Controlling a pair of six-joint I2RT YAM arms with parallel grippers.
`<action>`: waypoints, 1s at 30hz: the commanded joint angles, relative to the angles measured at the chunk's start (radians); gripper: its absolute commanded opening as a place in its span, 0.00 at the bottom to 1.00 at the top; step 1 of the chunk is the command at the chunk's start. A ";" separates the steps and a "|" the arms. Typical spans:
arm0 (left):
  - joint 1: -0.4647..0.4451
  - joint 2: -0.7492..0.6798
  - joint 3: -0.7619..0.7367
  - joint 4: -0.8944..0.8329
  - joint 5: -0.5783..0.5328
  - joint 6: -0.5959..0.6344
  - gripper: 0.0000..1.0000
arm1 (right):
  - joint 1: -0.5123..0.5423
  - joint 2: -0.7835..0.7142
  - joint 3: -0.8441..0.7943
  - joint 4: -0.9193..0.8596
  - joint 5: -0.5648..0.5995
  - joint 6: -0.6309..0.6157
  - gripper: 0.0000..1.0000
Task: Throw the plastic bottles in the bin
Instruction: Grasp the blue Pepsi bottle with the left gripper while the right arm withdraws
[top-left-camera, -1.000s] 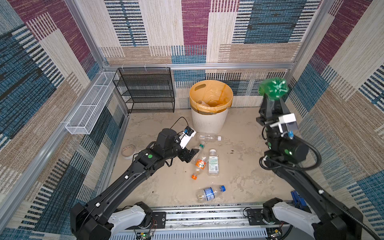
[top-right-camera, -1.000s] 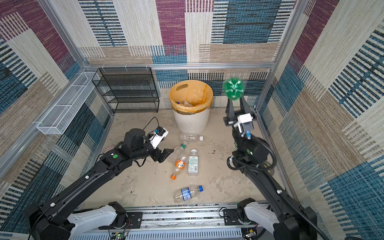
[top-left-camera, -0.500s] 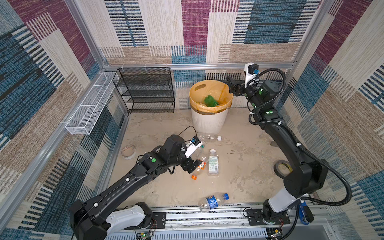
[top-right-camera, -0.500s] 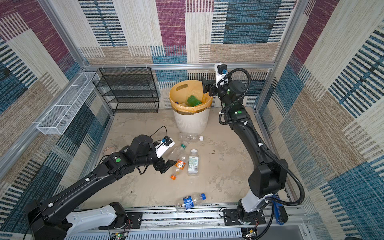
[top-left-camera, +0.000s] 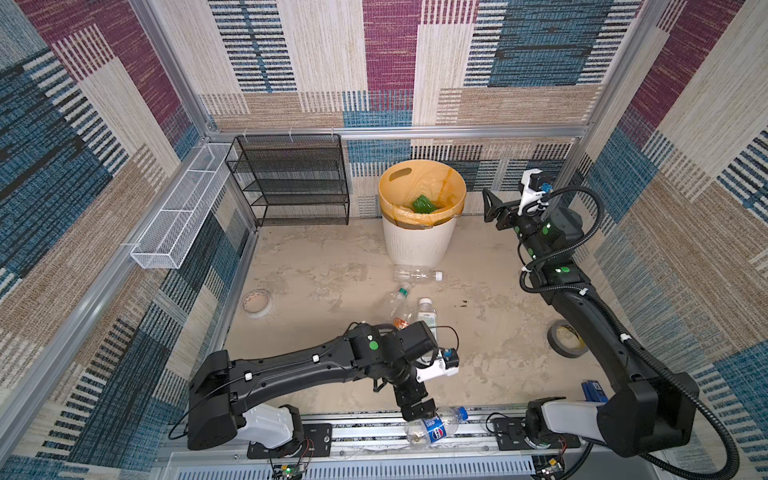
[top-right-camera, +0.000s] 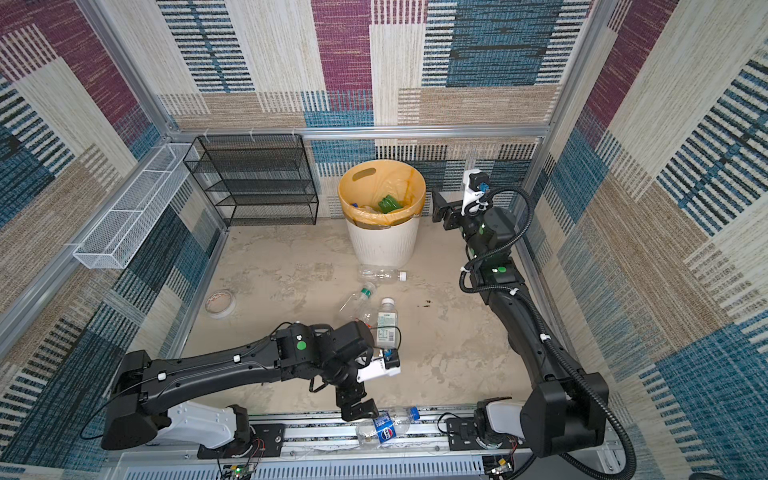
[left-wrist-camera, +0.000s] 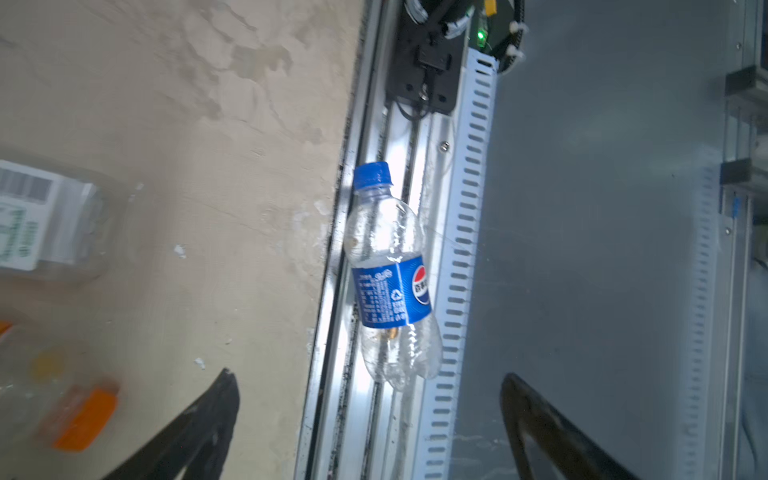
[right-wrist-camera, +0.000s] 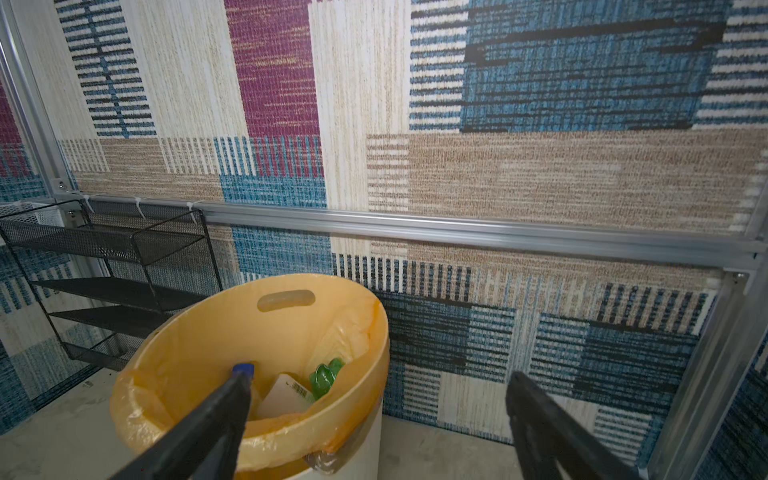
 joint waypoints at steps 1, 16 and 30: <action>-0.054 0.025 0.005 -0.019 0.008 -0.054 1.00 | -0.002 -0.036 -0.056 0.081 -0.043 0.049 0.96; -0.151 0.348 0.101 -0.039 -0.271 -0.194 0.97 | -0.002 -0.333 -0.240 0.076 -0.032 0.109 0.95; -0.153 0.494 0.238 -0.171 -0.219 -0.156 0.89 | -0.002 -0.442 -0.307 0.035 -0.004 0.105 0.92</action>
